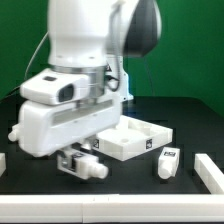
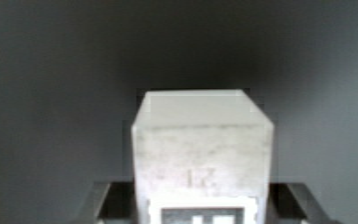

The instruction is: Assemble square table

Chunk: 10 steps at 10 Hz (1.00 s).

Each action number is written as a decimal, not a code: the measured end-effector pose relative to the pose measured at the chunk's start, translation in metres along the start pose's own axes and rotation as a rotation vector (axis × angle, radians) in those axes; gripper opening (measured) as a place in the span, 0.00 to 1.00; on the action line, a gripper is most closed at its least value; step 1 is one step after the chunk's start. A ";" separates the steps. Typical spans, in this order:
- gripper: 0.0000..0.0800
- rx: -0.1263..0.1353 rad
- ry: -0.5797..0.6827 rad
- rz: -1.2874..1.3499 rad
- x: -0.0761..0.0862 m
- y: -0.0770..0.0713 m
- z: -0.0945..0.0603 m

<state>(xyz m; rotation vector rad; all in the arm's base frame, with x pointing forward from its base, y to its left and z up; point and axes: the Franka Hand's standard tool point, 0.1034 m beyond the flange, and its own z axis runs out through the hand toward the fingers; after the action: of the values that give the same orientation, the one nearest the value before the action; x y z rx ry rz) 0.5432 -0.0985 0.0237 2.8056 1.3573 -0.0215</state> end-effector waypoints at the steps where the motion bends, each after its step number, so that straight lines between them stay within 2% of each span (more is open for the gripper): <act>1: 0.35 -0.002 0.004 -0.027 -0.018 -0.001 0.006; 2: 0.35 -0.013 0.007 -0.027 -0.028 0.016 0.000; 3: 0.35 -0.017 0.009 -0.020 -0.028 0.021 0.002; 4: 0.35 -0.014 0.008 -0.023 -0.027 0.019 0.003; 5: 0.45 -0.015 0.008 -0.023 -0.027 0.019 0.003; 6: 0.45 -0.014 0.008 -0.023 -0.027 0.019 0.003; 7: 0.68 -0.014 0.008 -0.023 -0.027 0.019 0.004; 8: 0.68 -0.019 0.011 0.048 -0.024 0.018 -0.001; 9: 0.78 -0.035 0.023 0.160 -0.011 0.014 -0.022; 10: 0.80 -0.026 0.020 0.243 0.006 0.005 -0.037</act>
Offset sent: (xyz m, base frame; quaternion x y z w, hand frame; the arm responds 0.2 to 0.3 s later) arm 0.0000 0.0000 0.0000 0.0000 0.0000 0.0000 1.0000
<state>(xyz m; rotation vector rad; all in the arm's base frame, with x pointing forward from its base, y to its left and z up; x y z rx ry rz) 0.5508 -0.0960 0.0607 2.9338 1.0024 0.0295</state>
